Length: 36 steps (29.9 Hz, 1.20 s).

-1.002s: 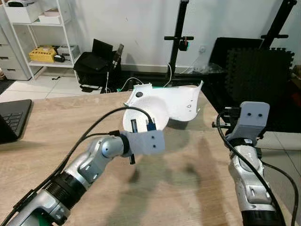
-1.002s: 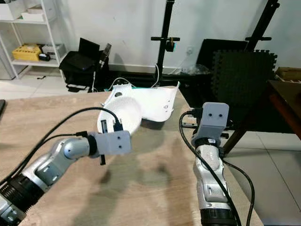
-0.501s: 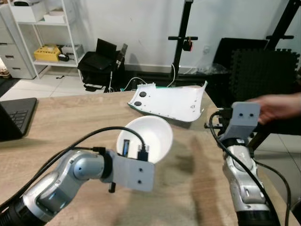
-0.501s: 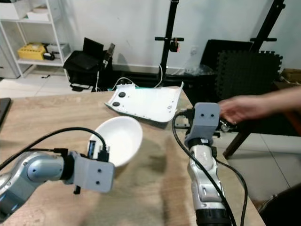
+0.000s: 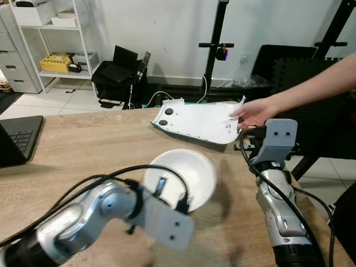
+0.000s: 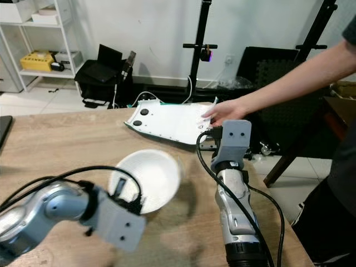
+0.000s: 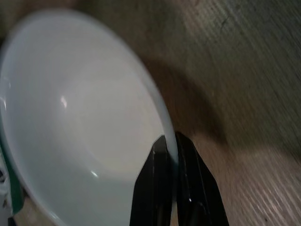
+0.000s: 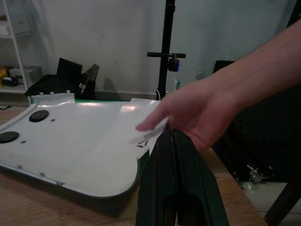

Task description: Setting the table

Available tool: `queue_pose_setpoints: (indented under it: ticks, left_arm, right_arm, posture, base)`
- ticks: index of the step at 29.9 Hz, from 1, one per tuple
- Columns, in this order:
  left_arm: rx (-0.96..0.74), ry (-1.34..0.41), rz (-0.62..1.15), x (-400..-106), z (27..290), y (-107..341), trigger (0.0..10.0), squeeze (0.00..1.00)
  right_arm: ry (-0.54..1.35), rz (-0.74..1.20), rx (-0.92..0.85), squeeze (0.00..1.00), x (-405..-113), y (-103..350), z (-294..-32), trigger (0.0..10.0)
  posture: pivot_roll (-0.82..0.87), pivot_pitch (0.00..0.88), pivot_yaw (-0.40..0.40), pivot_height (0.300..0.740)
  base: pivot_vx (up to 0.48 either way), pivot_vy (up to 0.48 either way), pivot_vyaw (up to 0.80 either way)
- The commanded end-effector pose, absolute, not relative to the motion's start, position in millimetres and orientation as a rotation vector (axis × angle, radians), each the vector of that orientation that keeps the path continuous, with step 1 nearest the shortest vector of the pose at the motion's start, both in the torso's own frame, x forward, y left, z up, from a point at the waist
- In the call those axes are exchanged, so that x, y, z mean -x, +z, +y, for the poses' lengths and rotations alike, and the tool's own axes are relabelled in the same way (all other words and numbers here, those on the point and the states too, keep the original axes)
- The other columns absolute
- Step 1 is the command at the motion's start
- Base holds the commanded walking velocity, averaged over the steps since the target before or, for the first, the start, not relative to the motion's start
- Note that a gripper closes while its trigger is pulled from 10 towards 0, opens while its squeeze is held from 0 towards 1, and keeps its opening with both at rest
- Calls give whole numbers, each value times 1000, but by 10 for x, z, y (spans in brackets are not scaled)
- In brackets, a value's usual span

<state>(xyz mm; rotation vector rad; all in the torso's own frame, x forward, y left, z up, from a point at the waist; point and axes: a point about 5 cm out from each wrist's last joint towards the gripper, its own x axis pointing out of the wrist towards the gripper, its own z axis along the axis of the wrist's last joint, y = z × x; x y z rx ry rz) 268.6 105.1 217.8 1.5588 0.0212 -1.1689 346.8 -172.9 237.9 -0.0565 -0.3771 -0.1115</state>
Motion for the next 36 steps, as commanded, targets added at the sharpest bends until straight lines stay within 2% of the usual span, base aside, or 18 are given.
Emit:
queue_pose_setpoints:
  ticks: [1, 7, 15, 16, 17, 18, 26, 27, 30, 31, 32, 34, 36]
  left_arm:
    - [-1573, -1186, 55, -2636, 1095, 2137, 10000, 0]
    - [-1582, -1198, 96, -2572, 1130, 2107, 10000, 0]
    - [-1584, -1204, 40, -2525, 1061, 2231, 10000, 0]
    - [-1585, -1204, 40, -2527, 1058, 2227, 10000, 200]
    - [-1585, -1204, 40, -2527, 1058, 2227, 10000, 200]
    - [-1579, -1194, 44, -2539, 1058, 2223, 10000, 1000]
    - [-1517, -1120, 21, -2588, 1059, 2299, 10000, 1000]
    - [-1512, -1112, 17, -2587, 1063, 2313, 10000, 576]
    - [-1468, -1113, 18, -2571, 1066, 2345, 10000, 576]
    - [-1327, -1105, -33, -2524, 1037, 2463, 10000, 0]
    - [-1246, -1097, -61, -2501, 1025, 2529, 10000, 0]
    - [-1193, -1092, -78, -2486, 1020, 2569, 10000, 0]
    - [-1029, -1026, -147, -2487, 1045, 2704, 10000, 0]
  right_arm:
    - [-125, -363, 45, 0, -3451, 2308, -1773, 10000]
    - [-123, -362, 38, 0, -3466, 2300, -1758, 10000]
    - [-121, -360, 32, 0, -3469, 2290, -1738, 10000]
    - [-121, -360, 31, 0, -3469, 2287, -1740, 10000]
    - [-121, -360, 31, 0, -3469, 2287, -1740, 10000]
    - [-123, -360, 30, 0, -3468, 2286, -1747, 10000]
    - [-120, -363, 24, 0, -3474, 2302, -1750, 10000]
    - [-119, -362, 20, 0, -3475, 2302, -1748, 10000]
    - [-118, -362, 17, 0, -3477, 2302, -1744, 10000]
    - [-113, -363, 14, 0, -3474, 2302, -1730, 10000]
    - [-111, -364, 12, 0, -3471, 2302, -1724, 10000]
    - [-108, -365, 10, 0, -3468, 2301, -1716, 10000]
    - [-103, -364, 5, 0, -3463, 2296, -1702, 10000]
  posture:
    - [139, 158, 48, 740]
    - [150, 159, 47, 740]
    - [154, 162, 48, 740]
    - [152, 162, 50, 740]
    - [152, 162, 50, 740]
    - [149, 160, 47, 740]
    - [149, 161, 40, 740]
    - [149, 161, 40, 740]
    - [150, 162, 40, 740]
    - [149, 162, 40, 740]
    - [148, 162, 40, 740]
    - [148, 162, 40, 740]
    - [147, 164, 38, 740]
  base:
    - [0, 0, 0]
    - [0, 0, 0]
    - [0, 0, 0]
    - [0, 0, 0]
    - [0, 0, 0]
    - [0, 0, 0]
    - [0, 0, 0]
    - [0, 0, 0]
    - [0, 0, 0]
    - [0, 0, 0]
    - [0, 0, 0]
    - [0, 0, 0]
    - [0, 0, 0]
